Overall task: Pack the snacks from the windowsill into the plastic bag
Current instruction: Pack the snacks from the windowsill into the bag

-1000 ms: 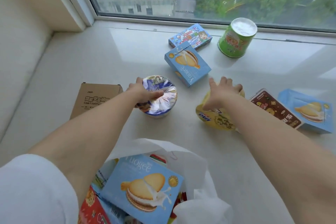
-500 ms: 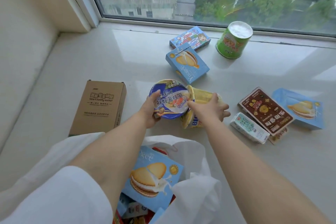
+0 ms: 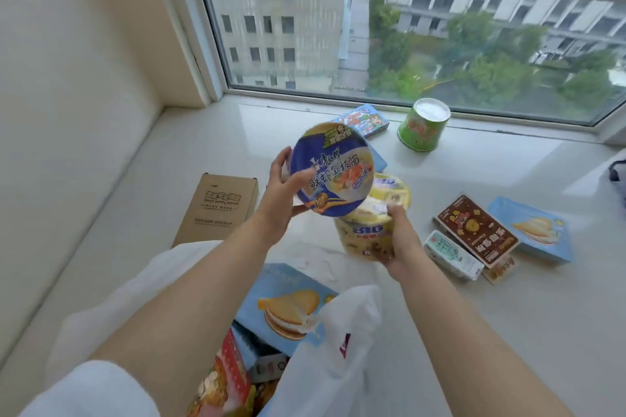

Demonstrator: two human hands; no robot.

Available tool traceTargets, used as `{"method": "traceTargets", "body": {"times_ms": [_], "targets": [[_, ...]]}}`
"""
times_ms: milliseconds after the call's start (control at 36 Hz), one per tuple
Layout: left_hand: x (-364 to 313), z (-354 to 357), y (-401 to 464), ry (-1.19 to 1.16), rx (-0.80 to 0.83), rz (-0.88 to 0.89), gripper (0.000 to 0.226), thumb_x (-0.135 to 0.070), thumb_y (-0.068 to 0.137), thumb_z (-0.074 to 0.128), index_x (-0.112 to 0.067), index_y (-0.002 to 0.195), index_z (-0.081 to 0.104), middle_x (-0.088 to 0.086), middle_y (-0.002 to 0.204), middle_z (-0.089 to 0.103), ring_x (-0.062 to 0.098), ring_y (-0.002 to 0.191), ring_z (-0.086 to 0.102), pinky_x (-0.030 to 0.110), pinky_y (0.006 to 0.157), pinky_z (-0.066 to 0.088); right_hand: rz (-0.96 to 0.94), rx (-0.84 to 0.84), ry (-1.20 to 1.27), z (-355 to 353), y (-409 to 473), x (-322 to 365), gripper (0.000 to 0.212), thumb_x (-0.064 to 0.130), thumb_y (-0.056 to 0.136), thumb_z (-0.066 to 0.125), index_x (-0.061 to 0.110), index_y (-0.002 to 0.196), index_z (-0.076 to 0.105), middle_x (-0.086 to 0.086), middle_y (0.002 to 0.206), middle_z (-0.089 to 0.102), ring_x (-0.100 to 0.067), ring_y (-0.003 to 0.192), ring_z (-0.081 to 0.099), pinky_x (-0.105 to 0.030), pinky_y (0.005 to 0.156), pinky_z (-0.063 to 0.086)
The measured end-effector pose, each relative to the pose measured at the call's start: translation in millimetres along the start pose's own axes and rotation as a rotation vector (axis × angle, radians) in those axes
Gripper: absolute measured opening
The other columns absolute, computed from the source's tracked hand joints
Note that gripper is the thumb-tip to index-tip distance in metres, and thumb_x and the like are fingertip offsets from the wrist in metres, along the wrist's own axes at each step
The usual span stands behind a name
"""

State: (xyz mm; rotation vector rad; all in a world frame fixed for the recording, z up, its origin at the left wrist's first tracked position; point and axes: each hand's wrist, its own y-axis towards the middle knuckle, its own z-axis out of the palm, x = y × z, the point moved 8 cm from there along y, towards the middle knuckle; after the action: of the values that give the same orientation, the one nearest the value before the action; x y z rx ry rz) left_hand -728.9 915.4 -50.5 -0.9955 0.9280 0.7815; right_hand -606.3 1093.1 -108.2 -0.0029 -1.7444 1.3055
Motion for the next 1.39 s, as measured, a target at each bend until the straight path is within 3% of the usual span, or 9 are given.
{"method": "traceTargets", "body": {"times_ms": [83,250,389,500,750,889,1056,1194,1389], "targets": [[-19.9,-20.5,-38.5,-0.040,-0.059,0.137,0.078,-0.023,0.074,0.071,-0.031,0.140,0.031,0.001,0.129,0.057,0.024,0.106,0.065,0.035,0.070,0.058,-0.058,0.088,0.108,-1.8,-29.1,-6.5,0.034,0.049,0.090,0.045,0.022,0.106,0.057,-0.005,0.097,0.065,-0.019,0.081,0.060,-0.031,0.068,0.049],[-35.2,-61.7,-116.2,0.158,-0.223,0.364,0.080,-0.011,0.068,0.080,-0.023,0.136,0.038,0.014,0.136,0.041,0.023,0.110,0.059,0.031,0.080,0.057,-0.333,0.042,0.115,-12.3,-74.5,-13.6,0.098,0.074,0.047,0.049,0.023,0.131,0.049,-0.004,0.120,0.062,-0.020,0.098,0.061,-0.025,0.066,0.046],[-18.6,-84.8,-161.4,0.442,-0.299,0.374,0.090,-0.056,0.047,0.070,-0.043,0.129,0.037,0.003,0.124,0.029,0.017,0.114,0.040,0.016,0.086,0.045,-0.388,0.090,0.065,-13.6,-89.4,-28.2,0.105,0.072,0.047,0.059,0.027,0.139,0.040,-0.001,0.127,0.057,-0.019,0.108,0.058,-0.037,0.091,0.047],[8.7,-101.1,-175.1,0.498,-0.320,0.327,0.089,-0.047,0.056,0.078,-0.036,0.135,0.039,0.003,0.128,0.028,0.021,0.121,0.041,0.035,0.100,0.047,-0.265,0.058,0.138,-13.7,-91.9,-60.9,0.109,0.067,0.056,0.072,0.022,0.145,0.029,-0.004,0.135,0.050,-0.029,0.113,0.057,-0.051,0.098,0.046],[41.0,-109.1,-176.1,0.701,-0.201,0.219,0.082,-0.031,0.073,0.081,-0.040,0.139,0.033,-0.002,0.132,0.021,0.021,0.116,0.043,0.035,0.103,0.045,-0.249,0.109,0.366,-11.3,-108.5,-80.7,0.097,0.054,0.044,0.081,0.012,0.126,0.052,-0.013,0.121,0.063,-0.031,0.103,0.064,-0.043,0.085,0.053],[60.3,-90.7,-179.5,0.901,-0.034,0.165,0.085,-0.044,0.069,0.078,-0.047,0.138,0.029,-0.006,0.128,0.018,0.026,0.118,0.045,0.036,0.106,0.042,-0.262,0.299,0.600,-13.3,-132.9,-66.8,0.031,0.040,0.093,0.046,0.018,0.112,0.059,-0.002,0.082,0.075,-0.018,0.074,0.072,-0.032,0.065,0.059],[91.2,-42.1,-198.4,0.901,0.241,0.102,0.085,-0.039,0.072,0.078,-0.052,0.136,0.023,-0.006,0.132,0.013,0.019,0.123,0.033,0.025,0.107,0.030,-0.084,0.220,0.773,-35.0,-131.9,-92.9,0.064,0.047,0.081,0.059,0.014,0.134,0.046,-0.010,0.128,0.059,-0.029,0.114,0.059,-0.044,0.083,0.052],[103.1,-24.7,-203.6,1.051,0.381,0.079,0.085,-0.047,0.066,0.075,-0.063,0.131,0.023,-0.008,0.127,0.016,0.024,0.125,0.033,0.033,0.114,0.029,-0.046,0.235,0.734,-44.7,-134.2,-102.4,0.067,0.048,0.080,0.059,0.010,0.134,0.046,-0.012,0.131,0.055,-0.032,0.118,0.055,-0.045,0.084,0.050],[91.0,-30.6,-214.9,1.245,0.167,0.192,0.088,-0.053,0.066,0.074,-0.055,0.138,0.023,-0.003,0.136,0.011,0.026,0.134,0.021,0.036,0.117,0.022,-0.113,0.280,0.714,-47.8,-143.2,-88.2,0.075,0.045,0.069,0.067,0.006,0.129,0.046,-0.011,0.119,0.057,-0.028,0.102,0.061,-0.036,0.075,0.058]]}}
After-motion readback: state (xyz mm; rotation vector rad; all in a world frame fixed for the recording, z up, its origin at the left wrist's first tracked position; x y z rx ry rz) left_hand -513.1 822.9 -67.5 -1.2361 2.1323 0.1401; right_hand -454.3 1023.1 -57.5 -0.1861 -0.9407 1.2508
